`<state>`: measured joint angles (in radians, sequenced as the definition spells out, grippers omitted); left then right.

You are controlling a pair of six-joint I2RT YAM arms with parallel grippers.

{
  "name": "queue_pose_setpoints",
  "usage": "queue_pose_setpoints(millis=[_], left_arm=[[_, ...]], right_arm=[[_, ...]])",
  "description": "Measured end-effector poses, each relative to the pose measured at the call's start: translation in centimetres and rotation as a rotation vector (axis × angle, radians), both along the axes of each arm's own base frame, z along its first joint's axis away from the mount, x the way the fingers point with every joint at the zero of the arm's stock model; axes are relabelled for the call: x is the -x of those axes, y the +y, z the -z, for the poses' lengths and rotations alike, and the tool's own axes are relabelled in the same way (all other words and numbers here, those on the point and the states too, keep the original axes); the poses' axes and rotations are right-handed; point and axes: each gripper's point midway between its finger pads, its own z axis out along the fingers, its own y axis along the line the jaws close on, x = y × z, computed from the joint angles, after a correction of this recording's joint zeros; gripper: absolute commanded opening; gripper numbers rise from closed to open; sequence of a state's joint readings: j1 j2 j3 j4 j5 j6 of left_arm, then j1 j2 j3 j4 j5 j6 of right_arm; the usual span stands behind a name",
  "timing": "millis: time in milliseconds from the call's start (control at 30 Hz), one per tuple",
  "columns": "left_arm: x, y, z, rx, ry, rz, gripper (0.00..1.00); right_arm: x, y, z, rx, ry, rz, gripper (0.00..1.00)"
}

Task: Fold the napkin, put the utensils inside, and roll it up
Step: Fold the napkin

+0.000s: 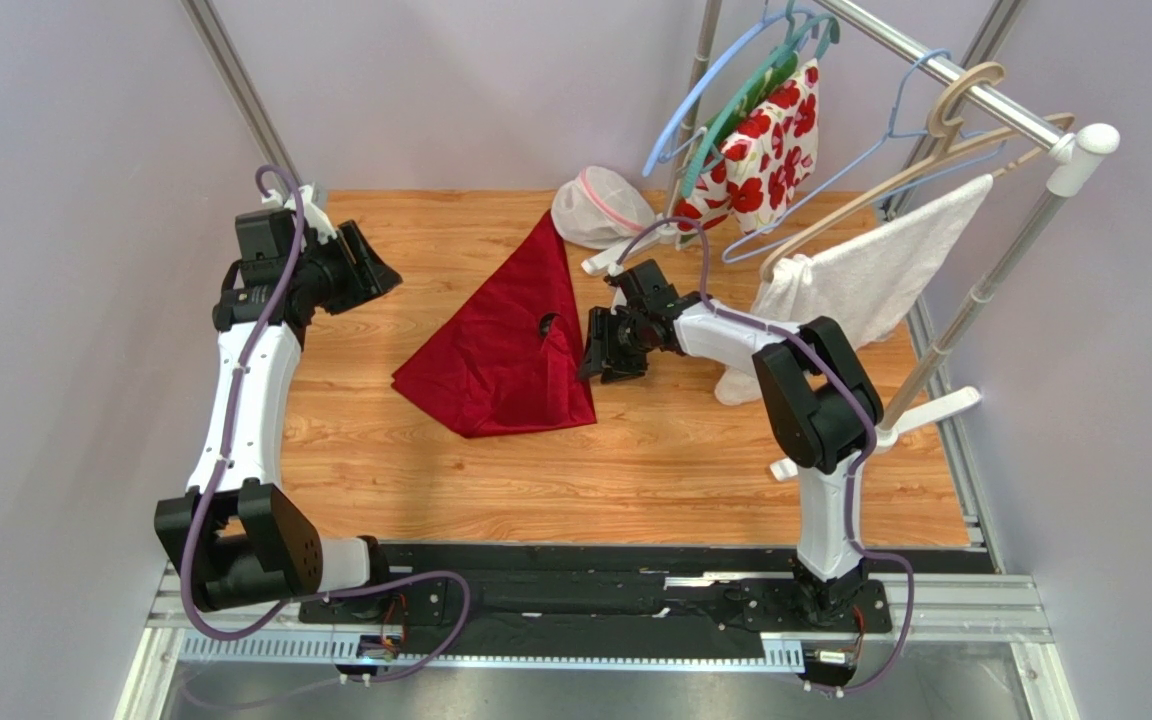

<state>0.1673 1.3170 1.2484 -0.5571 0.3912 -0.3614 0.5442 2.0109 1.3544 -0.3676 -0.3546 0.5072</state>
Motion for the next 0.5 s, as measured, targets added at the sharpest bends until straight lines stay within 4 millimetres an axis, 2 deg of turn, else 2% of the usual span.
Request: queue_pose_setpoints(millis=[500], left_arm=[[0.0,0.0,0.0,0.0,0.0,0.0,0.59]], right_arm=[[0.32,0.56,0.59,-0.037,0.016,-0.021,0.41]])
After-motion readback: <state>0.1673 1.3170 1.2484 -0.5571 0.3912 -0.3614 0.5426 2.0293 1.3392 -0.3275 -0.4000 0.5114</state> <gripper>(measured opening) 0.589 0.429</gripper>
